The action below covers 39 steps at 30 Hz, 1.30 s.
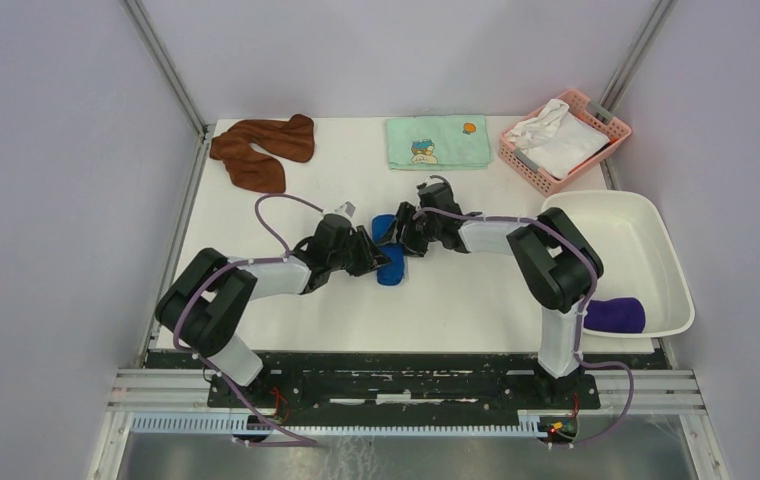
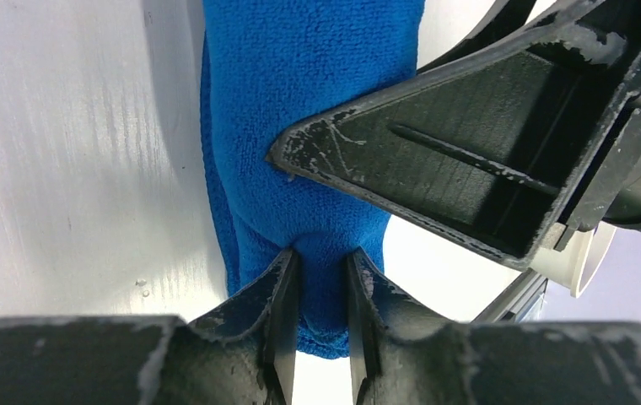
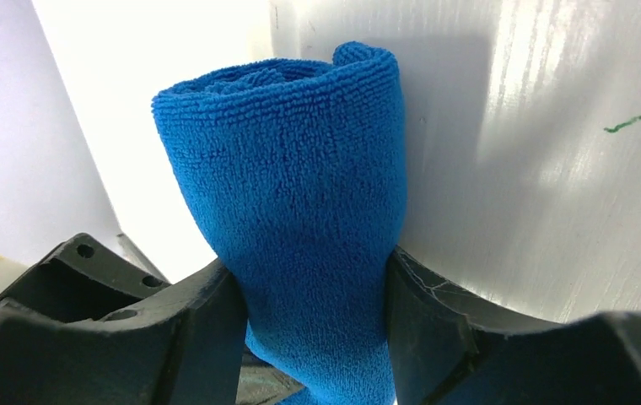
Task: Roll the towels
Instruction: Roll the towel at the center of the board, then pick up the towel at the center of the board.
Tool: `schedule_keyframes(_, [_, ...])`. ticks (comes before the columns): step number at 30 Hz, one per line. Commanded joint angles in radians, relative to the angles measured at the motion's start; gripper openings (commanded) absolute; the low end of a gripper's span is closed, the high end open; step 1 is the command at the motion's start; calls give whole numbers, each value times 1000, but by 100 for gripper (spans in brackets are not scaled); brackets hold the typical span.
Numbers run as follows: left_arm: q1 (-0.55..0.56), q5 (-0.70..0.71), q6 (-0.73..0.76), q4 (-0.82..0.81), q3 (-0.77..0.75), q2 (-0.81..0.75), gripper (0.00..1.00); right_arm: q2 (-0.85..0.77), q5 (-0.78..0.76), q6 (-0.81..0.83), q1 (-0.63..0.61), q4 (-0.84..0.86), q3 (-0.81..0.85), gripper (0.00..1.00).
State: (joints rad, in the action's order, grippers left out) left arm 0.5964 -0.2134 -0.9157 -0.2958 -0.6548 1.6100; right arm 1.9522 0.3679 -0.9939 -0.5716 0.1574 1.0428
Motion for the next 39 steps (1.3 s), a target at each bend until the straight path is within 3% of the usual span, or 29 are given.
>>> schedule_keyframes(1, [20, -29, -23, 113, 53, 34, 35, 77, -188, 159, -50, -360, 77, 60])
schedule_keyframes(8, [18, 141, 16, 260, 86, -200, 63, 112, -363, 267, -92, -636, 222, 55])
schedule_keyframes(18, [-31, 504, 175, 685, -26, -603, 80, 200, -519, 339, -160, -846, 389, 57])
schedule_keyframes(24, [-140, 569, 351, 793, -190, -671, 86, 184, -574, 343, -164, -899, 424, 52])
schedule_keyframes(30, [-200, 592, 558, 753, -292, -707, 86, 32, -638, 310, -130, -923, 393, 35])
schedule_keyframes(39, [-205, 683, 617, 732, -225, -771, 86, -240, -606, 243, 90, -930, 283, 30])
